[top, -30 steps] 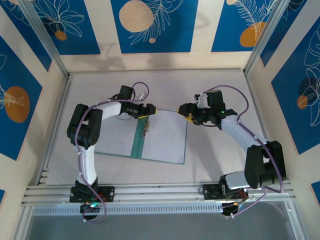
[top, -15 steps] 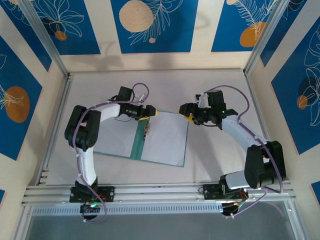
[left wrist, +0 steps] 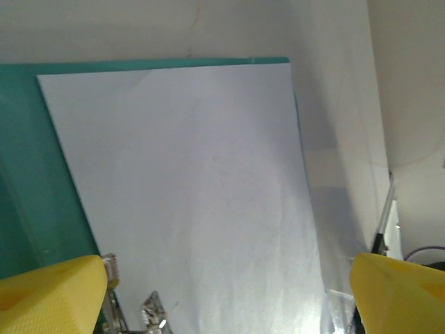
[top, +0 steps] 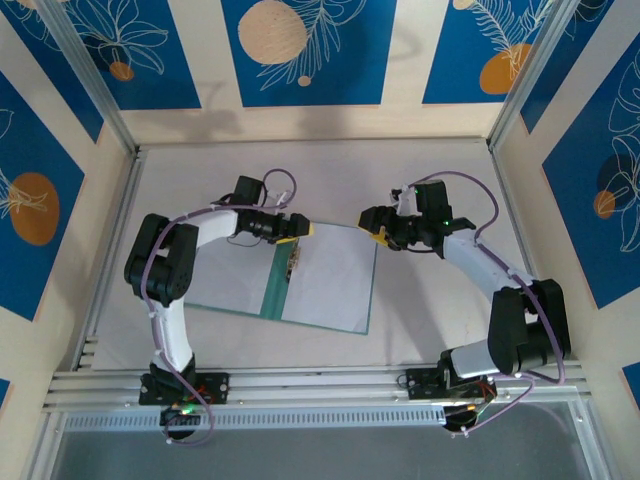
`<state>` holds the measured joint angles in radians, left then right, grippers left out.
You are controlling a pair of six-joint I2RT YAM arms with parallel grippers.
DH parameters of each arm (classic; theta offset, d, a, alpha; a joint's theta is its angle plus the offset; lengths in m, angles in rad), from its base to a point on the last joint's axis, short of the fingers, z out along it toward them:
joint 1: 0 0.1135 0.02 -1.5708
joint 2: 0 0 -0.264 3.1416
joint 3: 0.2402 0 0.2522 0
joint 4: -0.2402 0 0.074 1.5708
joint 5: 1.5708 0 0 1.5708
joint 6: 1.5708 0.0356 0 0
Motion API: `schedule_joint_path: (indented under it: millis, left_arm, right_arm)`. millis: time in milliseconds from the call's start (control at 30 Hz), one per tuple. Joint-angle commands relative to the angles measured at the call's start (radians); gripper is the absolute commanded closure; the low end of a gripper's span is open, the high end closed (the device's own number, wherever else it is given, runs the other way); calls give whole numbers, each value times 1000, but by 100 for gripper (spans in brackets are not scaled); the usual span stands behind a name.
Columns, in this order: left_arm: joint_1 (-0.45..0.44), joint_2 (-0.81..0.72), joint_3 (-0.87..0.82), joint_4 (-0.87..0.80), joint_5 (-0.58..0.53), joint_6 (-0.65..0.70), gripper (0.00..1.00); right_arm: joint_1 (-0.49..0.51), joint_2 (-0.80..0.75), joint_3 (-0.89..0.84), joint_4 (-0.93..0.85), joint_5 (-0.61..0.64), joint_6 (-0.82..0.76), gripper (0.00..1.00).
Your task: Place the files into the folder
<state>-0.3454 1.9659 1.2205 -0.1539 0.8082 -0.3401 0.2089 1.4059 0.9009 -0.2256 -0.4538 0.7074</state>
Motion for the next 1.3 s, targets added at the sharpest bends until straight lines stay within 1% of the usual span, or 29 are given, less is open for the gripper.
schedule_joint_path:
  millis: [0,167,500,833,1000,1267]
  left_arm:
    - [-9,-4,48,-41,-55,52,10]
    - [-22,34,110,-126,-73,130,9]
    - [-53,104,193,-232,-100,215,9]
    - [-55,107,188,-246,-31,235,9]
    - [-53,95,170,-224,27,225,9]
    - [-54,79,154,-182,70,198,9]
  right_arm:
    - [-6,7,0,-13,-34,-22,31]
    - [-7,11,0,-11,-33,-23,31]
    - [-10,24,-1,-10,-37,-23,31]
    - [-14,25,-8,-7,-41,-25,31]
    - [-21,25,-14,-6,-43,-25,31]
    - [-26,27,-23,-3,-49,-25,31]
